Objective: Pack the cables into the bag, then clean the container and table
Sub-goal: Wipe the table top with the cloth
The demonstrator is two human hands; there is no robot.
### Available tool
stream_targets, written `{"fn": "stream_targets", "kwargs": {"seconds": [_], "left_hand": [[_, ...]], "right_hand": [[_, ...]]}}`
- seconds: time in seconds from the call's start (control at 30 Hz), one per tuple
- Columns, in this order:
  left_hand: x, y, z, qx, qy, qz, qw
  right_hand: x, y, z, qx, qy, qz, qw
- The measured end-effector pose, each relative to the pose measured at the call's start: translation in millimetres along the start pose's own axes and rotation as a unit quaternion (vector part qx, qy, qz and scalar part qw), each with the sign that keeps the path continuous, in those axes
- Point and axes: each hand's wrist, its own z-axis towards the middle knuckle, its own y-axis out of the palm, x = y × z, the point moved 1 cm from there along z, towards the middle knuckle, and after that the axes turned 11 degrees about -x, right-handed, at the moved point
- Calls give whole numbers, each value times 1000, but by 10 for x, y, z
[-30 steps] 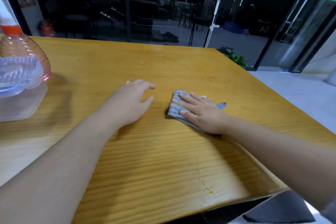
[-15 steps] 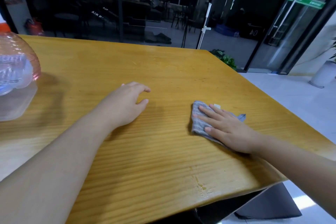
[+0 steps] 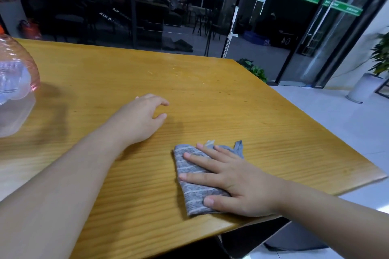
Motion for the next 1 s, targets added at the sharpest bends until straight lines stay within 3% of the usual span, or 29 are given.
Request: {"fn": "stream_targets", "kwargs": {"seconds": [0.43, 1.0], "left_hand": [[-15, -8, 1, 22, 7, -12, 1000], [-65, 74, 26, -22, -28, -11, 999]], "right_hand": [[-99, -73, 444, 45, 85, 51, 994], [1185, -410, 809, 64, 272, 113, 954]]}}
